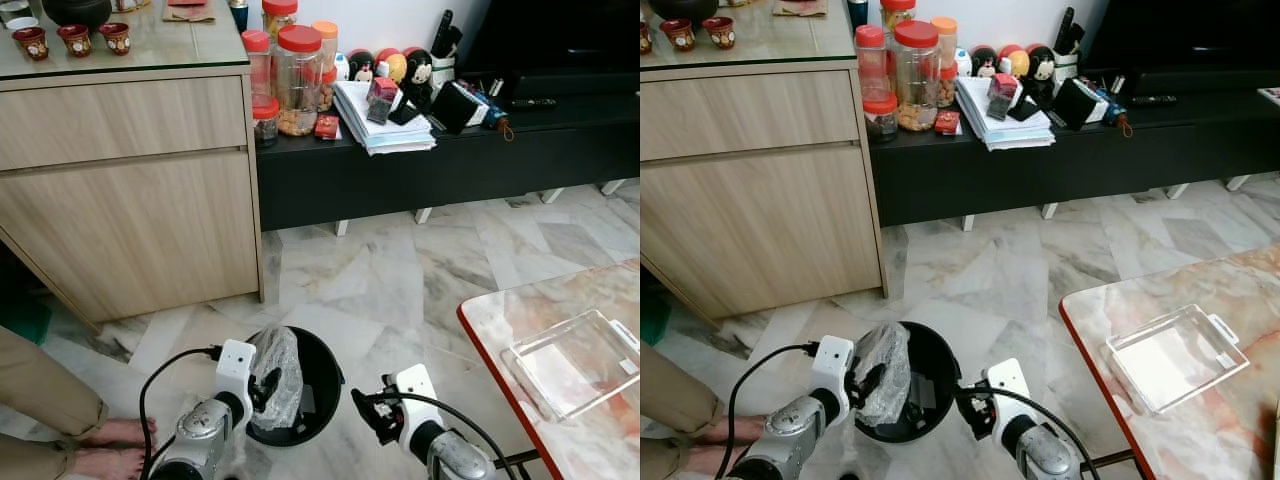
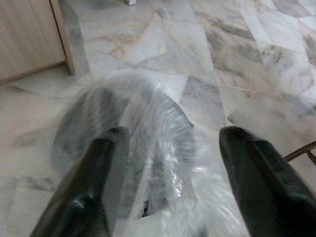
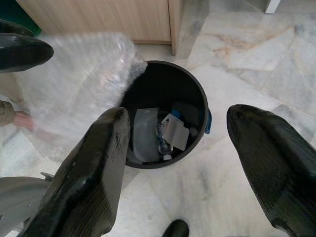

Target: Picking trash to rubbish bin

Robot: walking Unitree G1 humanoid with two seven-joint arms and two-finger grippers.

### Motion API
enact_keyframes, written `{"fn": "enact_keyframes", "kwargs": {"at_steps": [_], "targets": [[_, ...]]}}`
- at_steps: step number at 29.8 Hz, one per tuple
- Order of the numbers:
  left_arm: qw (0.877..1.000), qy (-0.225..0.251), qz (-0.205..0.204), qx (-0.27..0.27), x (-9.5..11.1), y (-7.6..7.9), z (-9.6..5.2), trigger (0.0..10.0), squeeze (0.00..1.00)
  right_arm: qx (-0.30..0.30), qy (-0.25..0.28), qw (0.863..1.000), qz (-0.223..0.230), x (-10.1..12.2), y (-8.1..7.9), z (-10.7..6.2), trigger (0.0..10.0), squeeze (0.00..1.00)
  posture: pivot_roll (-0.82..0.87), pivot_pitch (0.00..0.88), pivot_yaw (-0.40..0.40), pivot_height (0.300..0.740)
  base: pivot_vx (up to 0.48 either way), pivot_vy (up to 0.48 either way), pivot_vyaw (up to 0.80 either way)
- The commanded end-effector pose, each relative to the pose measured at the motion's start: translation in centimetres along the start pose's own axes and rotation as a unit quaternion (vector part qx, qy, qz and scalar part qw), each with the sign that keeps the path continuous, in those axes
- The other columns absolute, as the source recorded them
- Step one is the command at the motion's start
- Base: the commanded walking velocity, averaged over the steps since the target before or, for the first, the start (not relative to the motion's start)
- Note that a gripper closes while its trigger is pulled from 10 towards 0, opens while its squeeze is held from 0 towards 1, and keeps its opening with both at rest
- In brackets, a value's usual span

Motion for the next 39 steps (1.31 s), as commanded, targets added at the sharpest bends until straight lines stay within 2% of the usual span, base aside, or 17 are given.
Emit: {"fn": "enact_keyframes", "kwargs": {"at_steps": [1, 12, 13, 16, 21, 23, 25, 27, 33, 37, 39], "targets": [[1.000, -0.009, -0.013, 0.006, -0.8, -0.1, -0.2, 10.0, 1.00, 0.000, -0.007, 1.000, 0.000, -0.5, 0.0, -0.4, 10.0, 0.00, 0.07, 0.213, -0.133, 0.740, 0.000, 0.000, 0.00], [1.000, -0.003, -0.009, 0.024, -0.5, -0.6, -0.2, 10.0, 1.00, 0.002, -0.007, 1.000, -0.004, -0.5, 0.0, -0.4, 10.0, 0.00, 0.07, 0.209, -0.140, 0.740, 0.000, 0.000, 0.00], [1.000, -0.002, -0.008, 0.027, -0.5, -0.6, -0.3, 10.0, 0.00, 0.002, -0.008, 1.000, -0.004, -0.5, 0.0, -0.4, 10.0, 0.00, 0.07, 0.209, -0.140, 0.740, 0.000, 0.000, 0.00], [0.999, -0.005, -0.006, 0.038, -0.7, -0.8, -0.3, 10.0, 0.00, 0.002, -0.007, 1.000, -0.003, -0.5, 0.0, -0.3, 10.0, 0.00, 0.07, 0.209, -0.140, 0.740, 0.000, 0.000, 0.00], [0.998, -0.011, -0.028, 0.048, -1.4, -1.0, -0.6, 10.0, 0.00, 0.001, -0.008, 1.000, -0.002, -0.5, -0.1, -0.2, 10.0, 0.00, 0.08, 0.202, -0.135, 0.740, 0.000, 0.000, 0.00], [0.996, -0.021, -0.053, 0.064, -2.3, -1.4, -1.0, 10.0, 0.00, -0.002, -0.008, 1.000, 0.000, -0.6, 0.0, -0.1, 10.0, 0.00, 0.08, 0.197, -0.130, 0.740, 0.000, 0.000, 0.00], [0.996, -0.024, -0.053, 0.066, -2.5, -1.5, -1.1, 10.0, 0.00, -0.005, -0.007, 1.000, 0.002, -0.6, 0.0, -0.1, 10.0, 0.00, 0.09, 0.193, -0.127, 0.740, 0.000, 0.000, 0.00], [0.996, -0.027, -0.042, 0.068, -2.9, -1.5, -1.3, 10.0, 0.00, -0.010, -0.011, 1.000, 0.003, -0.8, 0.1, 0.0, 10.0, 0.00, 0.09, 0.189, -0.125, 0.740, 0.000, 0.000, 0.00], [0.992, -0.022, -0.010, 0.123, -3.5, -3.1, -2.3, 10.0, 0.00, -0.032, -0.024, 0.999, 0.020, -1.7, 0.4, 0.3, 10.0, 0.00, 0.11, 0.173, -0.109, 0.740, 0.000, 0.000, 0.00], [0.981, -0.010, -0.001, 0.193, -3.9, -5.2, -3.8, 10.0, 0.00, -0.032, -0.051, 0.998, 0.029, -3.2, 0.0, 0.2, 10.0, 0.00, 0.11, 0.163, -0.099, 0.740, 0.000, 0.000, 0.00], [0.979, -0.007, 0.006, 0.205, -4.1, -5.6, -4.2, 10.0, 0.00, -0.037, -0.058, 0.997, 0.034, -3.8, 0.1, 0.1, 10.0, 0.00, 0.12, 0.161, -0.097, 0.740, 0.000, 0.000, 0.00]]}}
Point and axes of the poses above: a point about 5 cm out from each wrist's last joint towards the gripper, its own z axis pointing out of the wrist towards the gripper, its own x axis along the axis of the wrist's last joint, y = z × x, the point moved 3 cm from there along z, pointing out of the wrist towards the gripper, and after that the axes turned 14 degrees about -z, right-handed, at the moved point
